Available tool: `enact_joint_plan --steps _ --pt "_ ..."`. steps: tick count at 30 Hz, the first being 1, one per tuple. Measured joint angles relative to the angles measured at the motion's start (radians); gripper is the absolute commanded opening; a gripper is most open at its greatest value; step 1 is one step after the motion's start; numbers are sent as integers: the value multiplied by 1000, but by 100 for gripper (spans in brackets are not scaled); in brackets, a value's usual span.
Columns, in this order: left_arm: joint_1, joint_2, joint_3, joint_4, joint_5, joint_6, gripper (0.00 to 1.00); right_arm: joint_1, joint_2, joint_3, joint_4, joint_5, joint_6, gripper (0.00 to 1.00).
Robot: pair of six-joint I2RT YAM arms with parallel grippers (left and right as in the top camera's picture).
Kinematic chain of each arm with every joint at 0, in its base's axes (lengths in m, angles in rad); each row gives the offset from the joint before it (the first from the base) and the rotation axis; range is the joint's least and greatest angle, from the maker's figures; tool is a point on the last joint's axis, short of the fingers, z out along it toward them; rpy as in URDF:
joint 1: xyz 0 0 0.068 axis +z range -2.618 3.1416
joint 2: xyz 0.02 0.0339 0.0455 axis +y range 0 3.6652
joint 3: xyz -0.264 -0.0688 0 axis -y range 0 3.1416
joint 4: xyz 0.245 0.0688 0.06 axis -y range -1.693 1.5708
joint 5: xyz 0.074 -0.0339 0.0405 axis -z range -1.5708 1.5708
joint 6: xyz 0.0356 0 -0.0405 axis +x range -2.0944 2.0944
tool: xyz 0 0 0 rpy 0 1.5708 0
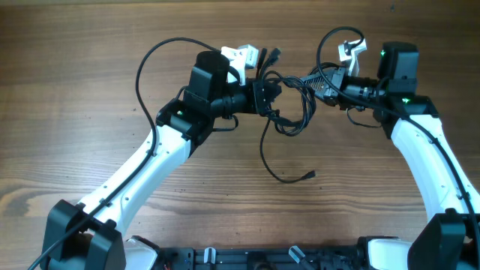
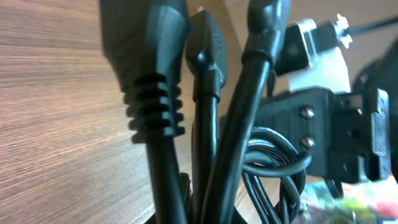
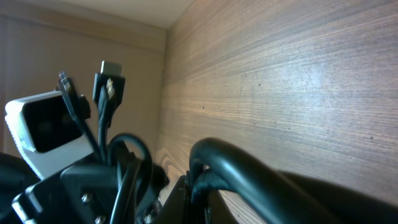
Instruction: Untangle cables
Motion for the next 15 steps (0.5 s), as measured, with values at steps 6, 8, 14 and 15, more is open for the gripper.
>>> enact_joint_plan --steps 6,8,14,15 --pt "0 0 0 -2 -178 -142 4 12 0 0 4 -23 21 4" --pt "0 0 0 12 -207 -159 4 34 0 0 7 -24 21 4" --pt "0 0 0 24 -241 -169 4 74 0 0 -18 -24 3 23" --pt "0 0 0 24 -242 -169 4 74 0 0 -20 -24 -5 41"
